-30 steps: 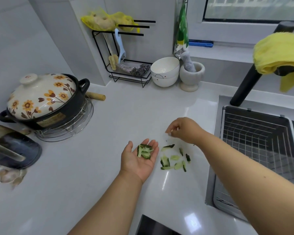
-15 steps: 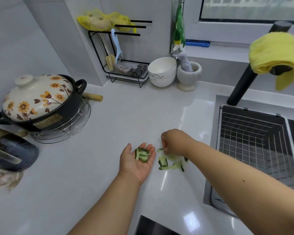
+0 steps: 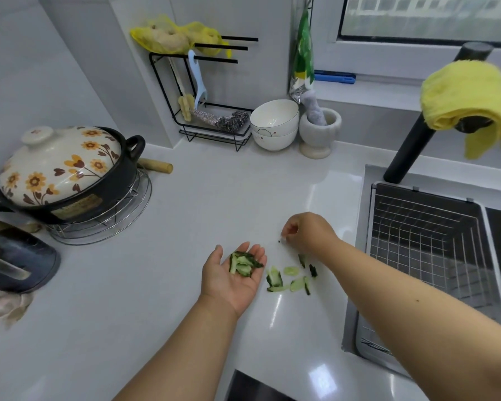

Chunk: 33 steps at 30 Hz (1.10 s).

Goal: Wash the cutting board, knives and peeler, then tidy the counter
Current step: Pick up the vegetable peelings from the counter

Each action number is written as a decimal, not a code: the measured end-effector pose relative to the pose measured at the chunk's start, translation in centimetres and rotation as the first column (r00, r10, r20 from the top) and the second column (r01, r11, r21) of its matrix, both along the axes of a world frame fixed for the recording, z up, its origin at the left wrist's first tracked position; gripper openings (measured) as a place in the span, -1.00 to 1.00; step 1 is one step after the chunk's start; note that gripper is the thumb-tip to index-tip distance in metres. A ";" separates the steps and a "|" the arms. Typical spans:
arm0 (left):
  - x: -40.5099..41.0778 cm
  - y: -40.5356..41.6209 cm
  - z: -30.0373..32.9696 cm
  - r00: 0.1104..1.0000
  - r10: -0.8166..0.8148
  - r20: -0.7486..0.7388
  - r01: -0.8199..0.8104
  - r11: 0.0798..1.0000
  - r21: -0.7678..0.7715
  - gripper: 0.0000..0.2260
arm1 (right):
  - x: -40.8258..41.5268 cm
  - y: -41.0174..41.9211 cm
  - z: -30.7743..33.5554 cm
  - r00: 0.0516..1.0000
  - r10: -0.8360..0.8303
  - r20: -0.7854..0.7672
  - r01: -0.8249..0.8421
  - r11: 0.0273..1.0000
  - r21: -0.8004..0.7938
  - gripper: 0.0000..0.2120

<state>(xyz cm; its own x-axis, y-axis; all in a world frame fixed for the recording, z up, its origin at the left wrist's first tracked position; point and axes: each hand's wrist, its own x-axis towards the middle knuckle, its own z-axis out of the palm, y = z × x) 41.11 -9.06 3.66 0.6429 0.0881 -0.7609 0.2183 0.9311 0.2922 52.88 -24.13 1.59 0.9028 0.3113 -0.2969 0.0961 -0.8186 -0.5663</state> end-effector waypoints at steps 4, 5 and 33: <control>0.1 -0.1 -0.1 1.000 0.000 -0.009 0.000 1.000 0.005 -0.53 | -0.3 0.4 -1.0 0.998 0.013 0.061 -0.013 1.000 -0.006 -0.94; 0.1 -0.1 -0.1 1.000 0.001 -0.009 -0.001 1.000 0.004 -0.53 | -0.2 0.5 -1.0 0.997 0.020 0.076 -0.019 1.000 -0.005 -0.95; 0.7 -0.4 -0.3 0.999 0.019 0.033 -0.018 1.000 -0.010 -0.56 | -0.1 -1.2 1.9 0.998 -0.047 -0.053 0.058 0.973 0.225 -0.89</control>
